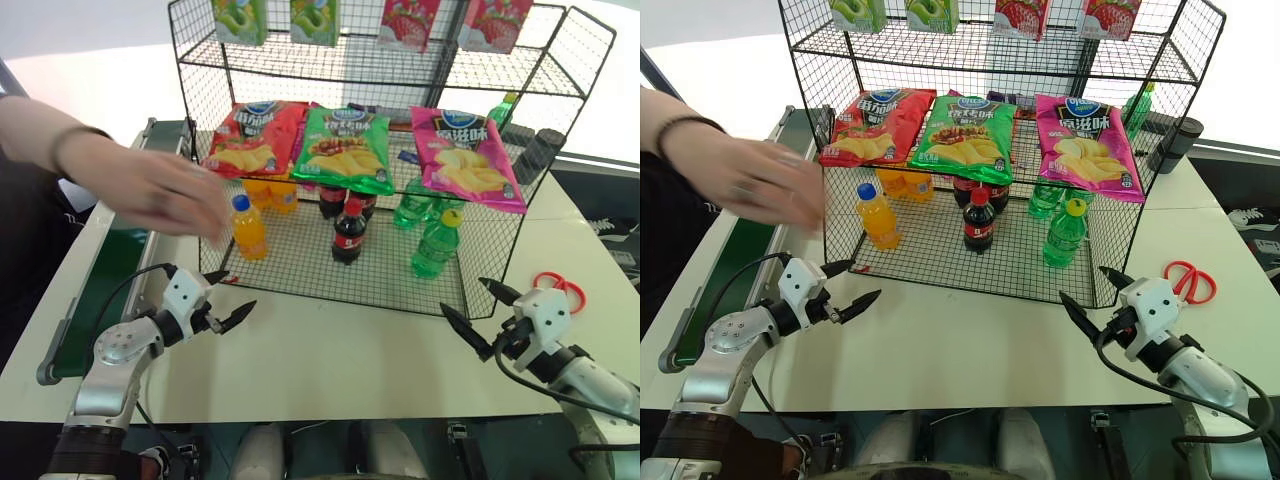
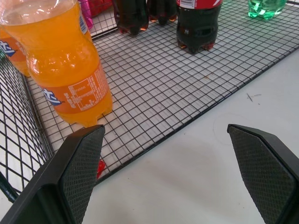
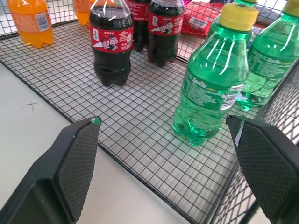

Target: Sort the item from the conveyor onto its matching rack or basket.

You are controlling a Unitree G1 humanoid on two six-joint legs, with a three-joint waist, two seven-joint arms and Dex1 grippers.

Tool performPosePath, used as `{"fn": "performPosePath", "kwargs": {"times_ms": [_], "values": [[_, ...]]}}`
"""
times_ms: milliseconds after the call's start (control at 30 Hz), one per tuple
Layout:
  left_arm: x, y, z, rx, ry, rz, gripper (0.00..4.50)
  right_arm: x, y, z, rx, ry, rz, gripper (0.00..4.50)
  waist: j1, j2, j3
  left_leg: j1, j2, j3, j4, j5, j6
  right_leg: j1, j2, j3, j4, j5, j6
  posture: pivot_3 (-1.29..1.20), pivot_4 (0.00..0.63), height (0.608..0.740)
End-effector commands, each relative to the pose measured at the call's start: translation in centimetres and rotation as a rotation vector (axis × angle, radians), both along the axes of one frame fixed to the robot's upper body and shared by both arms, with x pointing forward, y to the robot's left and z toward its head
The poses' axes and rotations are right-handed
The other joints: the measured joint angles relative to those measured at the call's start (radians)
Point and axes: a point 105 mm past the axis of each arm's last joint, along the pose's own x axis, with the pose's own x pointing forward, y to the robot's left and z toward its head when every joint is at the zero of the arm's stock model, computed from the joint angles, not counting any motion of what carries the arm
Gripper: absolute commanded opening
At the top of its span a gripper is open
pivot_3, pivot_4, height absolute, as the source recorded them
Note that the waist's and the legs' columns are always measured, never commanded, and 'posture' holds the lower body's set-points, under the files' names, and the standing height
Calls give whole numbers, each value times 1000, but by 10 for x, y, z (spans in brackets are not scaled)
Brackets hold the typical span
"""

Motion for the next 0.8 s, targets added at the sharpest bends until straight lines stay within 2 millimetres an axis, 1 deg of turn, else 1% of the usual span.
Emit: {"fn": "performPosePath", "kwargs": {"times_ms": [33,333,800], "values": [[5,-2,12,-13,-52,2,4500,3,2,10,-10,-47,8,4458,0,0,0,0,0,0,0,0,0,0,0,0,0,0,0,0,150,740],[12,-8,14,-17,-61,-13,4500,4,5,13,-7,-59,3,4458,0,0,0,0,0,0,0,0,0,0,0,0,0,0,0,0,150,740],[13,-11,13,-23,-61,-26,4500,3,5,12,-5,-59,0,4458,0,0,0,0,0,0,0,0,0,0,1,0,0,0,1,0,150,740]]}}
